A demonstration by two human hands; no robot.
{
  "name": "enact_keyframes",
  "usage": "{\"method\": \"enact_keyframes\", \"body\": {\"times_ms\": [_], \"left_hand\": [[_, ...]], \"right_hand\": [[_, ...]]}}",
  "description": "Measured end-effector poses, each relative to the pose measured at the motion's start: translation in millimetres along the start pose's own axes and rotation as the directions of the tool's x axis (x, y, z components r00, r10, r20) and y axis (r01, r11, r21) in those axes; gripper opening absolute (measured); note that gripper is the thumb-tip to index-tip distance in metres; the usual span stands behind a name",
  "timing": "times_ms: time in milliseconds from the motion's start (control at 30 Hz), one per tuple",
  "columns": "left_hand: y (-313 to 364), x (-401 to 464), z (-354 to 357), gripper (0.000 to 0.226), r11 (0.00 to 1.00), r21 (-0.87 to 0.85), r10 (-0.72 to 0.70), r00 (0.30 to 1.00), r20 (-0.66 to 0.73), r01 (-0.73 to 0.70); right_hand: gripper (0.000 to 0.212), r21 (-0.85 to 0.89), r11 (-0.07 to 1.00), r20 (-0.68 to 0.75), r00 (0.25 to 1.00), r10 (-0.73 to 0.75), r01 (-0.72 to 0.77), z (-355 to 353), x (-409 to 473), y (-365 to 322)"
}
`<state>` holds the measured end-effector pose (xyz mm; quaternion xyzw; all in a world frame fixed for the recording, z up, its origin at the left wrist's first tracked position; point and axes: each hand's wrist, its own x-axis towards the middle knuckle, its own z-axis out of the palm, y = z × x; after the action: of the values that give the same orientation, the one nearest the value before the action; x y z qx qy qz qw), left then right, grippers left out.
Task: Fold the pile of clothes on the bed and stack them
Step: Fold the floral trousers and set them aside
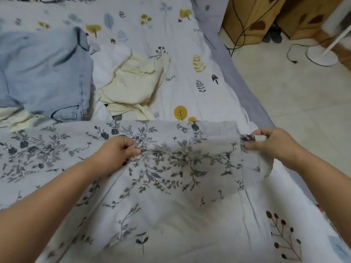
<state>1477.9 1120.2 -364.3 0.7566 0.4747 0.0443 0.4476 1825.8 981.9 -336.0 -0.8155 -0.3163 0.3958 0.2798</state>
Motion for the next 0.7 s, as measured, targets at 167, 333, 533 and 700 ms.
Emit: {"method": "enact_keyframes", "body": {"times_ms": [167, 333, 533, 700], "left_hand": [[-5.7, 66.4, -11.4, 0.021, 0.991, 0.115, -0.028, 0.957, -0.289, 0.064], [-29.3, 88.6, 31.0, 0.034, 0.817, 0.549, -0.090, 0.980, -0.176, 0.174], [-33.8, 107.6, 24.9, 0.016, 0.873, 0.459, 0.133, 0.825, -0.549, 0.164], [-28.1, 134.3, 31.7, 0.026, 0.756, 0.654, 0.249, 0.933, -0.260, -0.020]], "right_hand": [[0.045, -0.017, 0.999, -0.296, 0.954, -0.054, 0.051, 26.8, 66.1, -5.8], [0.045, -0.249, 0.954, -0.114, 0.983, 0.142, -0.167, 58.3, 90.6, 28.0], [0.037, -0.268, 0.948, -0.247, 0.963, 0.104, -0.171, 55.5, 89.4, 55.0], [0.045, -0.235, 0.943, -0.245, 0.953, 0.176, -0.235, 67.1, 86.6, 58.8]]}}
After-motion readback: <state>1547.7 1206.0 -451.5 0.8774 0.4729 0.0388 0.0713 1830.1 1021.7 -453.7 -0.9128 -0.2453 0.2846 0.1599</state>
